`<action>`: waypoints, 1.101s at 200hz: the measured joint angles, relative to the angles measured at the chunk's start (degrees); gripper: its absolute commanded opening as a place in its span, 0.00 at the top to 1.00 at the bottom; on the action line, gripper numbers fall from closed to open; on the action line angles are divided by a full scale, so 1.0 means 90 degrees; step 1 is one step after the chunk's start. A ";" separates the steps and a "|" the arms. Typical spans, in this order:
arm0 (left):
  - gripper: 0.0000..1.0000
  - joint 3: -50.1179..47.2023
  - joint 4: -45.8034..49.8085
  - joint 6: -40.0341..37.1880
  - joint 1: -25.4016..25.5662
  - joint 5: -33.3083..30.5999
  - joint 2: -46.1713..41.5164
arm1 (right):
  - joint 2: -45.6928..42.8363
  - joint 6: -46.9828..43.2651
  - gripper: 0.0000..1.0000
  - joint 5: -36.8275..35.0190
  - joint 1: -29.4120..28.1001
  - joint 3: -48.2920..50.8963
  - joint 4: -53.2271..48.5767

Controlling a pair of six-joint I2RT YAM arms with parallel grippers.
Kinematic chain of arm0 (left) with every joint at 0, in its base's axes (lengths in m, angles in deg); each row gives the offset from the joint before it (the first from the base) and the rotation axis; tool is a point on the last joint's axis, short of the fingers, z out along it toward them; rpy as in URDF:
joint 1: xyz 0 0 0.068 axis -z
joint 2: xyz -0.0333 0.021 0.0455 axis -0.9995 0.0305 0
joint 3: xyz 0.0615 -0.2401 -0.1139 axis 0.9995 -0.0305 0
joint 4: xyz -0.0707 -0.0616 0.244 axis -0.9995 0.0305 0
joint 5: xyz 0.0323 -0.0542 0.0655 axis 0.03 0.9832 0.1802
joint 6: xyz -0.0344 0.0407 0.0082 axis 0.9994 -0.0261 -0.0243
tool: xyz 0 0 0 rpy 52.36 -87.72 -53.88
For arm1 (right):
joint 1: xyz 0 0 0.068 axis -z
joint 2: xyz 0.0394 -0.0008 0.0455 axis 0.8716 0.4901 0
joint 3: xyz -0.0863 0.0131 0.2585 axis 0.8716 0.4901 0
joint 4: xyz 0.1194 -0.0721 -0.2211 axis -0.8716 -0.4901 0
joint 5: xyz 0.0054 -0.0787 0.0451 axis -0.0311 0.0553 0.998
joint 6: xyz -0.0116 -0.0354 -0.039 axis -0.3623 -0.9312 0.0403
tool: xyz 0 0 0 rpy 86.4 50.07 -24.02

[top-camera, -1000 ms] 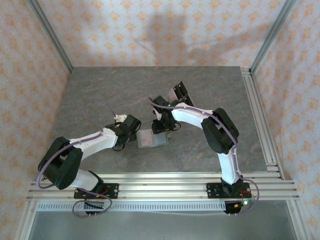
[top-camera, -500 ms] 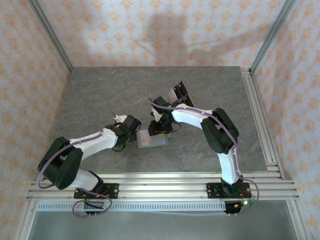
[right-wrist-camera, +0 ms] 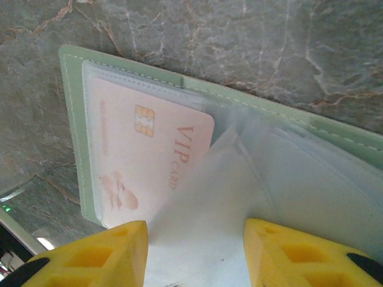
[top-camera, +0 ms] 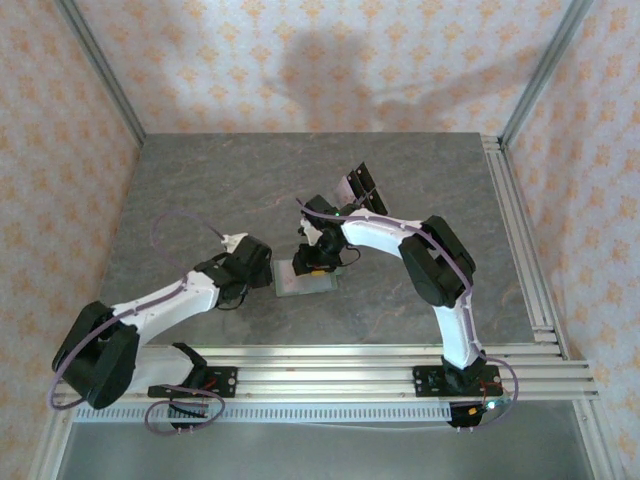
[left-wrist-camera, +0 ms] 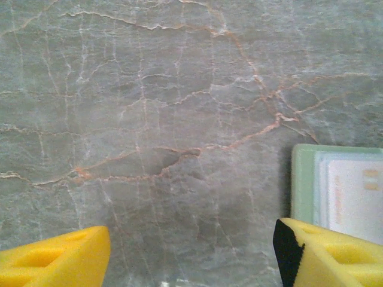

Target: Put the credit cards into the card holder

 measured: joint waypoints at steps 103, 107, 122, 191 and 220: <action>0.27 -0.0260 -0.0544 0.0197 0.0986 0.0425 -0.0175 | 0.0102 0.0124 0.55 0.0066 -0.0053 -0.0131 0.0007; 0.27 -0.0260 -0.0576 0.0202 0.1020 0.0430 -0.0124 | 0.0102 0.0124 0.55 0.0066 -0.0053 -0.0131 0.0007; 0.27 -0.0260 -0.0653 0.0221 0.1129 0.0437 0.0068 | 0.0102 0.0129 0.55 0.0066 -0.0053 -0.0131 0.0010; 0.27 -0.0257 -0.1018 0.0270 0.1270 0.0449 0.0457 | 0.0102 0.0168 0.55 0.0068 -0.0053 -0.0131 0.0024; 0.27 -0.0257 -0.1168 0.0296 0.1341 0.0457 0.0559 | 0.0102 0.0170 0.55 0.0068 -0.0053 -0.0131 0.0024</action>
